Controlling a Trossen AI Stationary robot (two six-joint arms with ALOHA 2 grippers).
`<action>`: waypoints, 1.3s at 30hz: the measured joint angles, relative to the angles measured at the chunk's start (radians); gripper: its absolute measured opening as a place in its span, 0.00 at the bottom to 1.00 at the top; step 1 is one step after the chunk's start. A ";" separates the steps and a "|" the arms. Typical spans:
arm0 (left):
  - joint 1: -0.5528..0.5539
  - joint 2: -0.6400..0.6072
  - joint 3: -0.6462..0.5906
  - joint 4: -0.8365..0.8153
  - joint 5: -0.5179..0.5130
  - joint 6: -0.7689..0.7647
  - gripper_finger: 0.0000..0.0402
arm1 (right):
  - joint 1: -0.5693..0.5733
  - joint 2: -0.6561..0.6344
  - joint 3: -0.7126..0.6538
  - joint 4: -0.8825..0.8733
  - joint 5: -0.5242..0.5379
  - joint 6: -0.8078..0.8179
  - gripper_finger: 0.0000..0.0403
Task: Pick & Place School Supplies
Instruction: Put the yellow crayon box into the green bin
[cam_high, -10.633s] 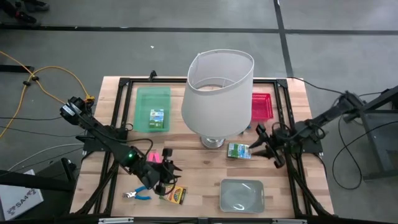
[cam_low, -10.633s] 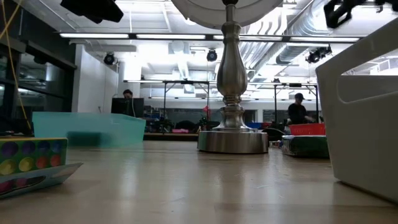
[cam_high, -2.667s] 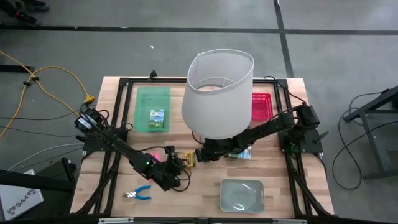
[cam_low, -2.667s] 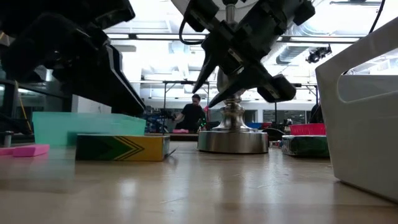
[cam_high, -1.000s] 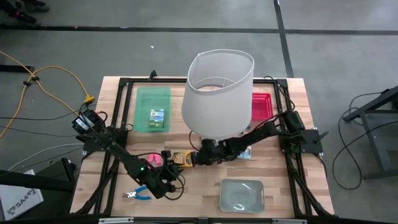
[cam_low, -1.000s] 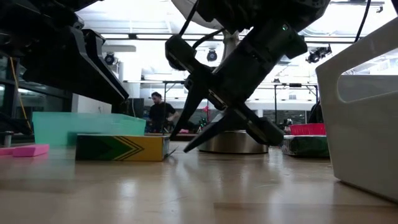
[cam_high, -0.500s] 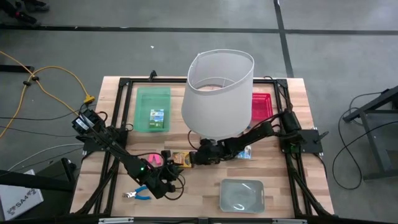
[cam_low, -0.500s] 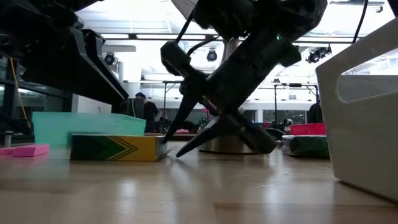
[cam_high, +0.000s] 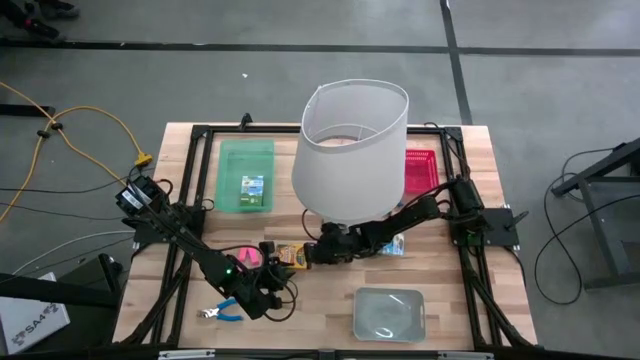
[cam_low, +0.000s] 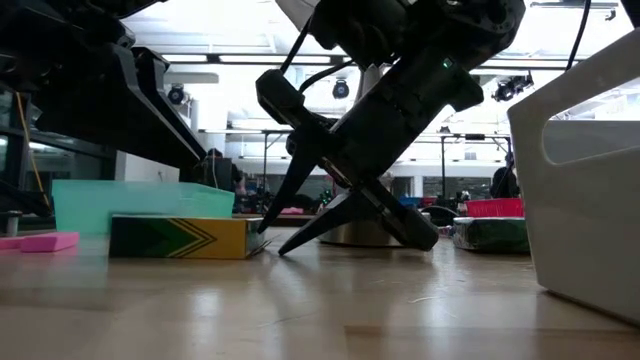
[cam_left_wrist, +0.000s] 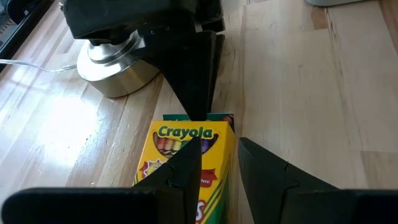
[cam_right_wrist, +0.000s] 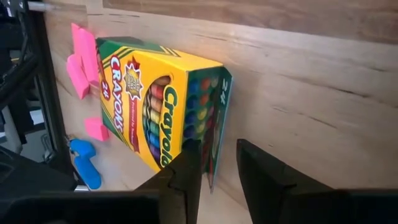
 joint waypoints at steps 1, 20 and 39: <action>0.000 0.000 0.000 0.000 0.000 0.000 0.25 | 0.000 0.000 0.000 0.000 0.001 0.000 0.22; 0.000 0.000 0.000 -0.001 0.000 0.000 0.25 | -0.005 0.000 0.000 0.002 -0.002 -0.019 0.13; 0.000 0.000 0.000 -0.007 0.000 0.000 0.25 | -0.026 0.036 0.001 0.071 -0.058 -0.005 0.13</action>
